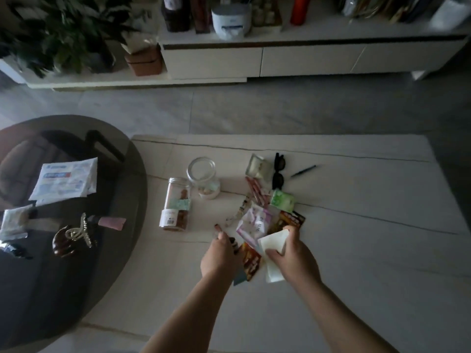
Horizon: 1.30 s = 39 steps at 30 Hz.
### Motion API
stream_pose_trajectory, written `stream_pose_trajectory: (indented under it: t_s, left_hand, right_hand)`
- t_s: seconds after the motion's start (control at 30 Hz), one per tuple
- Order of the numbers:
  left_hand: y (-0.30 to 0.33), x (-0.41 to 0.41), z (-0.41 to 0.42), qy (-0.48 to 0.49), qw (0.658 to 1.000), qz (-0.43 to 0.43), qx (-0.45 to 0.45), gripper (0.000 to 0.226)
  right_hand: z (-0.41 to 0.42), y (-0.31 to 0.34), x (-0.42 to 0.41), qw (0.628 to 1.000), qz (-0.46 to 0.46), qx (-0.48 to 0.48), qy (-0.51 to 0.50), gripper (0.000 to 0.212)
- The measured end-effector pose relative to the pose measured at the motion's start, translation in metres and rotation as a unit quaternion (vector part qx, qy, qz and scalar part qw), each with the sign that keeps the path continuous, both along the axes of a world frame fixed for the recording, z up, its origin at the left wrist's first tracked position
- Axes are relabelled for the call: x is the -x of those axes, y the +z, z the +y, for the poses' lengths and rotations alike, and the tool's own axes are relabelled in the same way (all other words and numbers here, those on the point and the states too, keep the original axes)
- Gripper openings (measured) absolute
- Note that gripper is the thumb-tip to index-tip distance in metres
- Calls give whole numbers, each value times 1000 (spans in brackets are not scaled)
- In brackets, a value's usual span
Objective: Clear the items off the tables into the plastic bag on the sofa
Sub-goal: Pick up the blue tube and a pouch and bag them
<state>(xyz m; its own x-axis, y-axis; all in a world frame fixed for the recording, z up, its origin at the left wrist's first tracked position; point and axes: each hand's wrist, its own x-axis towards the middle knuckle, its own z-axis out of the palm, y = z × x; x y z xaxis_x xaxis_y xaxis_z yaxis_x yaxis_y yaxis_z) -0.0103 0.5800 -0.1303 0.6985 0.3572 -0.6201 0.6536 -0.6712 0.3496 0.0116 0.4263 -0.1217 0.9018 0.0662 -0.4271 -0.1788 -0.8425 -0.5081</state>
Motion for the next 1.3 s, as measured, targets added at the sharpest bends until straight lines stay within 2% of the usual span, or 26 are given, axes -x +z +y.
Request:
stream_pose_trajectory:
  t_s: [0.13, 0.27, 0.37, 0.5, 0.63, 0.7, 0.8, 0.93, 1.1, 1.2, 1.3]
  left_hand:
    - [34, -16, -52, -23, 998, -44, 24, 44]
    - [59, -23, -105, -49, 995, -69, 48, 53]
    - [75, -26, -148, -84, 989, -92, 77, 41]
    - [93, -31, -206, -143, 977, -108, 120, 20]
    - [109, -29, -260, -223, 962, -78, 134, 28]
    - [115, -25, -285, -274, 949, -74, 135, 27]
    - [122, -10, -318, -334, 926, -80, 158, 24]
    - [133, 22, -363, -398, 891, -69, 207, 20]
    - [141, 86, -414, -444, 851, 6, 281, 18]
    - [142, 138, -439, -479, 824, 38, 300, 18]
    - [135, 196, -463, -512, 799, 81, 304, 22]
  right_hand:
    - [-57, 32, -5, 997, -5, -45, -61, 52]
    - [-115, 61, 1, 989, -30, -90, -115, 46]
    - [-160, 77, 11, 979, -38, -105, -169, 40]
    - [-218, 94, 29, 957, -38, -119, -261, 36]
    - [-267, 107, 63, 930, -78, -130, -334, 19]
    - [-285, 112, 84, 911, -102, -121, -380, 19]
    - [-309, 122, 121, 866, -122, -118, -471, 22]
    - [-330, 137, 184, 781, -145, -126, -595, 25]
    - [-347, 148, 280, 687, -163, -119, -698, 26]
    - [-352, 151, 339, 630, -172, -115, -748, 21]
    - [-352, 147, 397, 584, -183, -99, -785, 27]
